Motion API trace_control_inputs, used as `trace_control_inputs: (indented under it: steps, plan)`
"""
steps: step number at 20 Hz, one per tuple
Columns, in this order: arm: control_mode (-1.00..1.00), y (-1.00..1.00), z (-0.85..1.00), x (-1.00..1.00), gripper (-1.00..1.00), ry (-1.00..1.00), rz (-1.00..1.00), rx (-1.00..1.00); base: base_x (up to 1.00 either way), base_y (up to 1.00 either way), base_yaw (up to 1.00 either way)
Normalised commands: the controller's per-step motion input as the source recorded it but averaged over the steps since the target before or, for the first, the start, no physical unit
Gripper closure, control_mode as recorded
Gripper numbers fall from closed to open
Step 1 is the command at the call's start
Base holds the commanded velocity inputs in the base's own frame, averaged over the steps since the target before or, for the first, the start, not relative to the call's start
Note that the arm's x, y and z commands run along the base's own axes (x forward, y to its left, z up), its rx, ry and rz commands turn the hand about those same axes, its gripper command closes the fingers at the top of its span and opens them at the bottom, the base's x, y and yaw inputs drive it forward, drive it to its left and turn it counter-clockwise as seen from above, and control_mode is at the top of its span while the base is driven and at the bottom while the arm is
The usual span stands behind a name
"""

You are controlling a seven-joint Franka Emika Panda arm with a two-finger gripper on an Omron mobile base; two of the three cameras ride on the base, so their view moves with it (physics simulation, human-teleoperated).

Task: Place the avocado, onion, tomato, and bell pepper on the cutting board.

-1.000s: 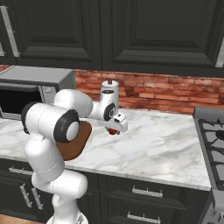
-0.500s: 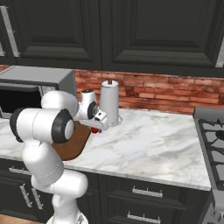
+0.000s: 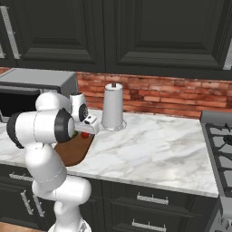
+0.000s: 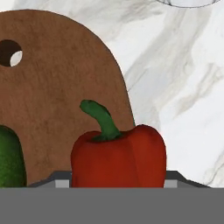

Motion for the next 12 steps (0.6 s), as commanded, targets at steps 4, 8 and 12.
trace_control_inputs:
  steps: [4,8,12]
  plan:
    - [-1.0,0.24,-0.02,0.07,1.0,0.05,0.04,0.0,0.0,0.0,0.0]
    - [-1.0,0.01,-0.09,0.0,1.0,0.04,0.0,0.0,0.0,0.0,0.0]
    - [-1.0,0.02,-0.13,0.0,1.0,0.04,0.0,0.0,0.0,0.0,0.0]
